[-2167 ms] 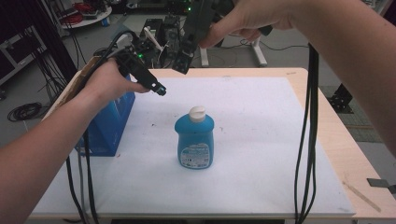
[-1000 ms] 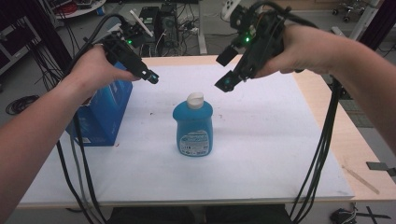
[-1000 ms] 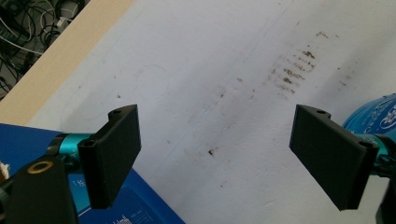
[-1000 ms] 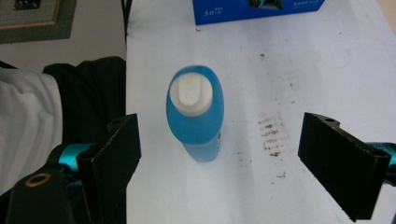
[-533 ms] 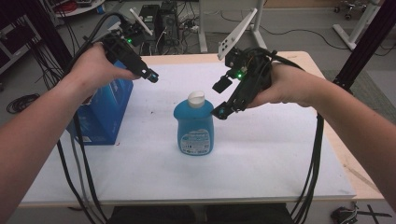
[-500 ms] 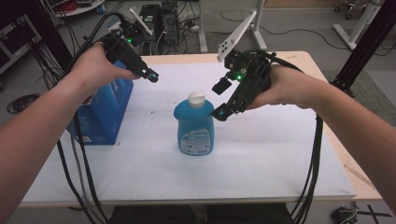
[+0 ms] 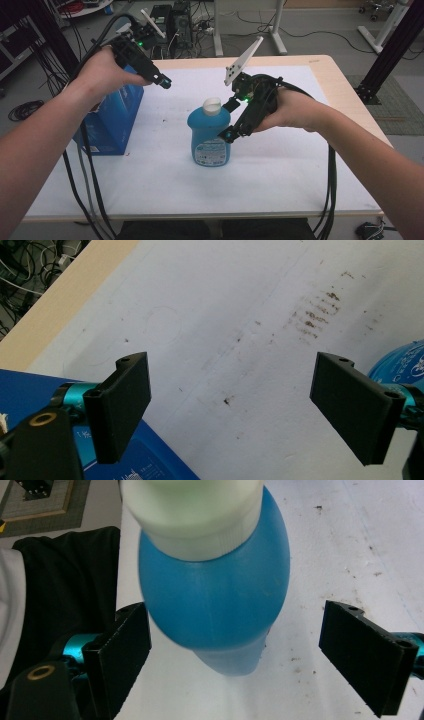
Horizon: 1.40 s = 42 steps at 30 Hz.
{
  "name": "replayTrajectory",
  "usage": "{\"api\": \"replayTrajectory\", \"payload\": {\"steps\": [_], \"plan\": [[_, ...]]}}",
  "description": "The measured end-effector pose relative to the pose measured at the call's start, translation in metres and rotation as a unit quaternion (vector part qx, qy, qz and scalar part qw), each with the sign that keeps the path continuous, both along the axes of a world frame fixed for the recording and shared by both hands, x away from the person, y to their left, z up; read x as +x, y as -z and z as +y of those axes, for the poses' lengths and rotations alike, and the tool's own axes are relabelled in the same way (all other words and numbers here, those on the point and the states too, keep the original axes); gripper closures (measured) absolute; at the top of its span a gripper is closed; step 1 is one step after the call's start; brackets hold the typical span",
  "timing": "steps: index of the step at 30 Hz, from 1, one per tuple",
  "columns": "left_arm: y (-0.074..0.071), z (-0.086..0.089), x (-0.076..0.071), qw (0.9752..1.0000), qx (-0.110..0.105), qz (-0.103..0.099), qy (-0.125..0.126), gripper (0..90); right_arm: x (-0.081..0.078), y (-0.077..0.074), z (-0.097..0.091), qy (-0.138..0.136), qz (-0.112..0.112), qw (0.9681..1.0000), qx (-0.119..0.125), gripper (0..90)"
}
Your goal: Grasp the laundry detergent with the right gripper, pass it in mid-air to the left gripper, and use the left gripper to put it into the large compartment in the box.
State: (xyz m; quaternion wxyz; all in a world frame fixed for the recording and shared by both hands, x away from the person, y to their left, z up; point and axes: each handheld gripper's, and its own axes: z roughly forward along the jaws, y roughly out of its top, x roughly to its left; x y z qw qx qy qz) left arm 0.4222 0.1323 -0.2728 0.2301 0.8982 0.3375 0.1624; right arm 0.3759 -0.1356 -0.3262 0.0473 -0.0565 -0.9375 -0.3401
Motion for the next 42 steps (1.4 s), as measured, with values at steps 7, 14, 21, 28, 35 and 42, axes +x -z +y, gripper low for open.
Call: {"api": "replayTrajectory", "payload": {"steps": [7, 14, 21, 28, 35, 42], "plan": [[0.000, 0.001, 0.000, 1.0000, -0.002, -0.001, -0.001, 16.7, -0.003, 0.011, 0.009, -0.005, -0.001, 1.0000, 0.002, 12.8], [-0.001, 0.003, 0.000, 1.0000, -0.003, -0.007, -0.004, 16.7, -0.003, 0.014, 0.012, -0.014, -0.006, 0.9997, 0.020, 20.3], [-0.001, 0.002, 0.000, 1.0000, -0.003, -0.006, -0.001, 16.7, -0.001, 0.015, 0.011, -0.013, -0.008, 0.9997, 0.018, 25.2], [-0.001, 0.002, 0.000, 1.0000, -0.003, -0.007, -0.003, 16.7, -0.002, 0.015, 0.011, -0.020, -0.011, 0.9996, 0.018, 26.2], [-0.002, 0.002, 0.000, 1.0000, -0.004, -0.009, -0.002, 16.7, -0.001, 0.015, 0.010, -0.018, -0.014, 0.9995, 0.023, 30.5], [-0.001, 0.000, 0.000, 1.0000, -0.002, -0.008, 0.002, 16.7, -0.001, 0.015, 0.010, -0.021, -0.014, 0.9994, 0.026, 33.3]]}}
